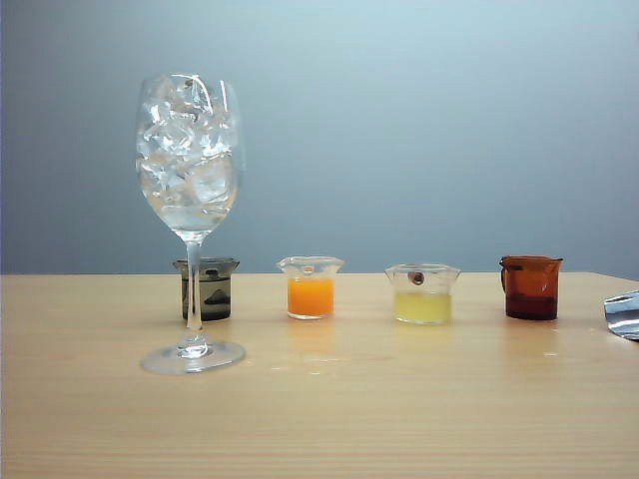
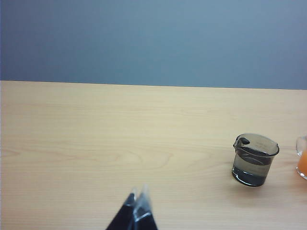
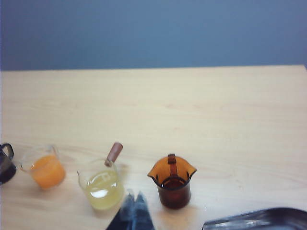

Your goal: Pick up the ice scoop on the desk filled with ice cubes, pour the ice into the goblet, and finally put the scoop back on the table.

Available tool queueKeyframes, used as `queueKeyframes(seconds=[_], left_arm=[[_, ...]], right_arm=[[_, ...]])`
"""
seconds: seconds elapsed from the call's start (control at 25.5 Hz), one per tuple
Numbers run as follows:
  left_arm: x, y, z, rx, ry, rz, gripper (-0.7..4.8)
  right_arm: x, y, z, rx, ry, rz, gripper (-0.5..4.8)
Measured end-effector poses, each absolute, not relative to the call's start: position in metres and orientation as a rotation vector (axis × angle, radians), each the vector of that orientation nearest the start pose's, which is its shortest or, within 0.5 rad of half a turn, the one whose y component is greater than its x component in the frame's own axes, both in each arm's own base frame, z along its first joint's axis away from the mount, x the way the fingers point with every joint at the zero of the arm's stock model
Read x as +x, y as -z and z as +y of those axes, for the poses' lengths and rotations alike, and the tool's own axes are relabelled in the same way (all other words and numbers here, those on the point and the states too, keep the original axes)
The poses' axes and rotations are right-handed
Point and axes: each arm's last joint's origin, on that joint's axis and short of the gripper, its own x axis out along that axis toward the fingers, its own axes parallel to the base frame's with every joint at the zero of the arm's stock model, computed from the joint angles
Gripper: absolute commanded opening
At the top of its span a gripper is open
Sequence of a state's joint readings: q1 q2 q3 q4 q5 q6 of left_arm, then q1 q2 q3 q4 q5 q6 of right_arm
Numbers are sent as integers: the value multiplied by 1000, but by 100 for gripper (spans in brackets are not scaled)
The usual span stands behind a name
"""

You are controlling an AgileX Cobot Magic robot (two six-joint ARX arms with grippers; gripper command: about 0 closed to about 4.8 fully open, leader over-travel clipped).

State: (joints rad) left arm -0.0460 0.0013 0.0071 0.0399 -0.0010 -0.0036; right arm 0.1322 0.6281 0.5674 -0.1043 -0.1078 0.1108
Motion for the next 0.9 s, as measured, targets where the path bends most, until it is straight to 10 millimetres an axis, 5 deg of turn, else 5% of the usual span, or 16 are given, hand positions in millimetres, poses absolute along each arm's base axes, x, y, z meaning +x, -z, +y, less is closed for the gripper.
queueKeyframes(seconds=[0.12,0.2,0.39,0.9], left_arm=[[97,-170,-4,-5,45,-45,-5],[97,-170,-4,-5,45,-45,-5],[97,-170,-4,-5,45,-45,-5],[97,-168,-4,-1,44,-33,-5]], right_arm=[[142,-278,22,108,-224,130,0],[129,-248,17,60,-125,104,0],[110,-220,12,-44,-78,46,0],[96,-179,0,-10,38,-119,0]])
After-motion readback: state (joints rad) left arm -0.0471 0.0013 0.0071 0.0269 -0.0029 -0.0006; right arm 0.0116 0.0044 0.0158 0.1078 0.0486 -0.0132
